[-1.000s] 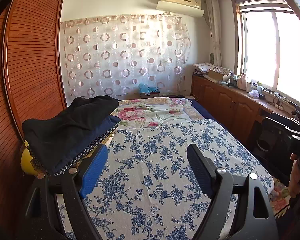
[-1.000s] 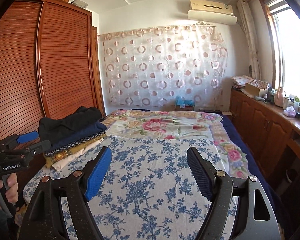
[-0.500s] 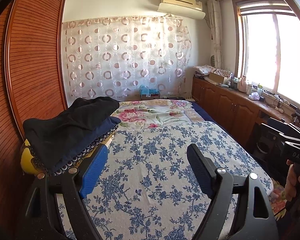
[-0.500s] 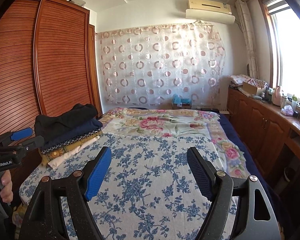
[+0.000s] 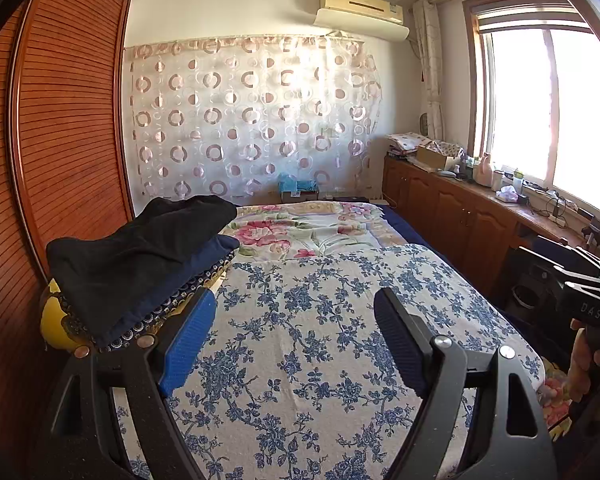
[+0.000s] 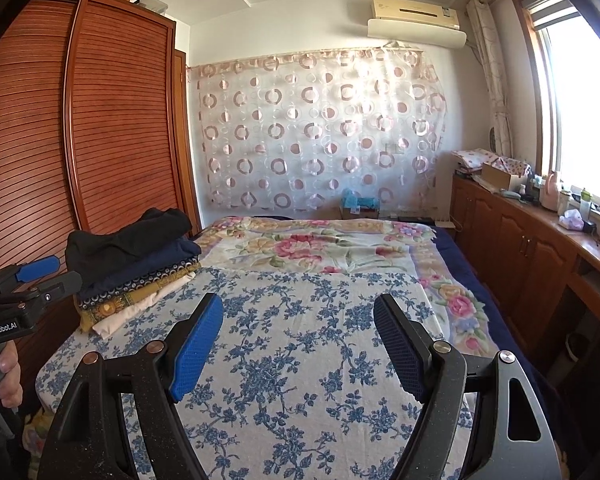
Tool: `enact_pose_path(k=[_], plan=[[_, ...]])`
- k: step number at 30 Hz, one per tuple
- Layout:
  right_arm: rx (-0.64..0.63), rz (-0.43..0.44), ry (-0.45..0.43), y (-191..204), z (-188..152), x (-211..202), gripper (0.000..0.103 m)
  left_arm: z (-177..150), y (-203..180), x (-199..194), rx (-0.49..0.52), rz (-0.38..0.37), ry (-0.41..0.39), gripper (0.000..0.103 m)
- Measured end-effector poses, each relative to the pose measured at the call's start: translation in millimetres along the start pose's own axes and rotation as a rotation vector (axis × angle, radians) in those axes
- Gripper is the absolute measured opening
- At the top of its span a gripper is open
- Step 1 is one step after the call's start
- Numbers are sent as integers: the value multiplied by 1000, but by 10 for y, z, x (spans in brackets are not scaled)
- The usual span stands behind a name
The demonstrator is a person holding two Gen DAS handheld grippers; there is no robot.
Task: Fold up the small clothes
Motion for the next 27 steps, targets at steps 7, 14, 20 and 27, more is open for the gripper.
enact_pose_path(k=[7,14,20,27], plan=[[-2,7,-6,-66,7,-30,79,9,-5,-13,-1,-2,-3,82],[-8,10,-8,-113,-11,-41,79,18,-16,-22,0,-1,-6,82],[-7,12,-10,-137,-9,-43,79,10,-14,-21,-1,-1,-7,82],[-7,15,-11,-184,-10,-50,79,8,-24,-21,0,-1,-7,82]])
Point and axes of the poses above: each gripper's, at about its wrist camera, not at the fingertips, and x roughly the way its jaws point, y to its left, z to its top, the point moved 10 cm from there along x, roughly the way its jaws point, and after that the axes turned 3 degrees about z, right-handed, at the moved point
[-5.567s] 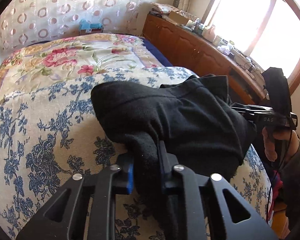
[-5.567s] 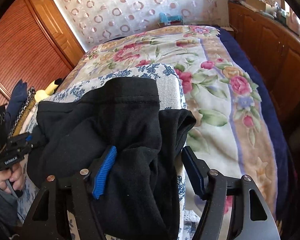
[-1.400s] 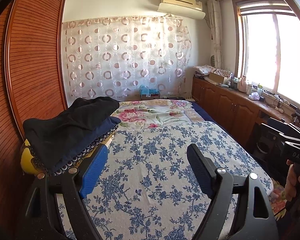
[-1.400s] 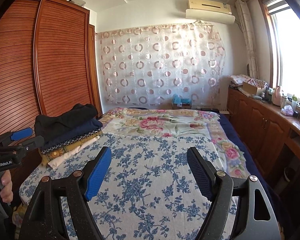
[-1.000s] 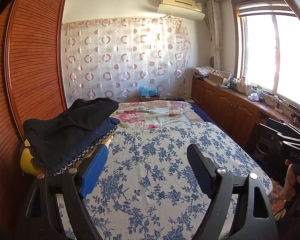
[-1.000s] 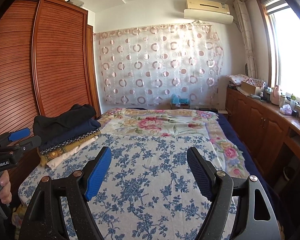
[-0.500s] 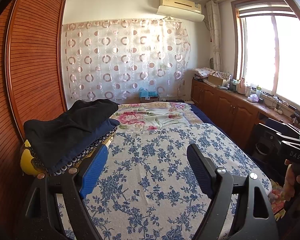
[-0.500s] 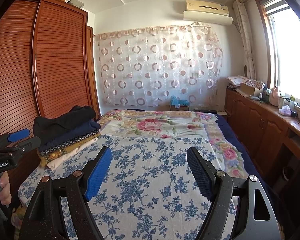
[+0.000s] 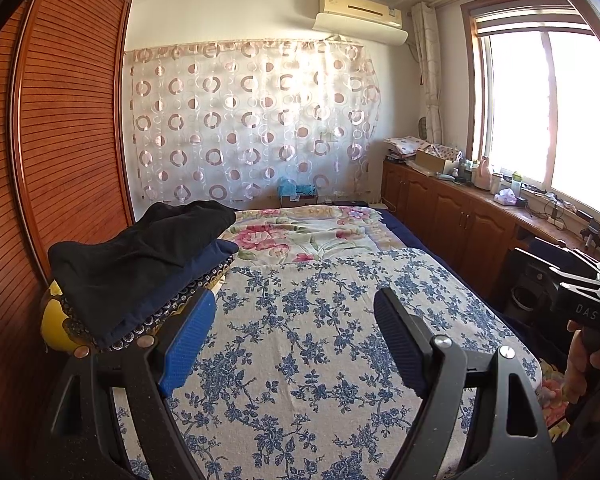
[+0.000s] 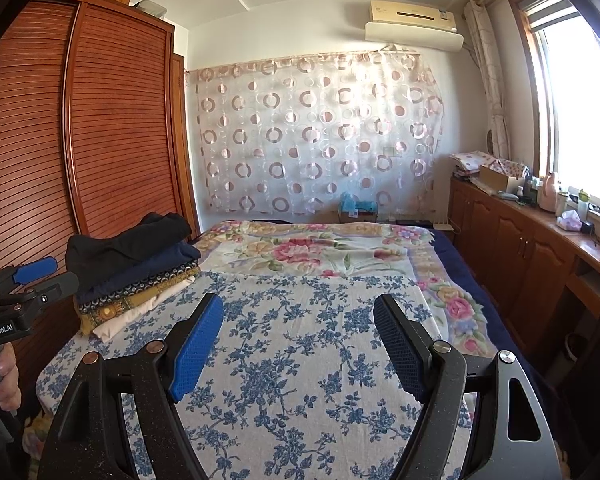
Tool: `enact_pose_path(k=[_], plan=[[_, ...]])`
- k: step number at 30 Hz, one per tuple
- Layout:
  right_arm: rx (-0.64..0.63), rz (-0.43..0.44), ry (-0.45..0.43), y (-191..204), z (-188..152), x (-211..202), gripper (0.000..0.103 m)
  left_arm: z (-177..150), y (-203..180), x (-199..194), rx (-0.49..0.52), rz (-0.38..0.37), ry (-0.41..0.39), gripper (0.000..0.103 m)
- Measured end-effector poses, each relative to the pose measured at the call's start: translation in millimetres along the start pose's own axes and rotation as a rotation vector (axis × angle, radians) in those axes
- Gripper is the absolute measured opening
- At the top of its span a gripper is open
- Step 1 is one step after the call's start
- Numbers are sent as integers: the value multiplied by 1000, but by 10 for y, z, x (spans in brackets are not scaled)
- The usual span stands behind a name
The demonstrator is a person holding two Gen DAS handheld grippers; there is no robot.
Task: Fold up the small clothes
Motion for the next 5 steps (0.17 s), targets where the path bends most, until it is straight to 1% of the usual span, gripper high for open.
enact_pose_path(k=[5], plan=[[-1,2,0,-2,-5,1,79,-9,1,1,-1,0,-1,82]])
Point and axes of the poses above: each gripper's, at about its wrist camera, not at the fingertips, and x roughly the way its jaws point, y to its left, z to its top, the point moved 10 cm from there along x, roughly the way its jaws point, and after that the axes turned 3 degrees about z, right-handed, at the moved point
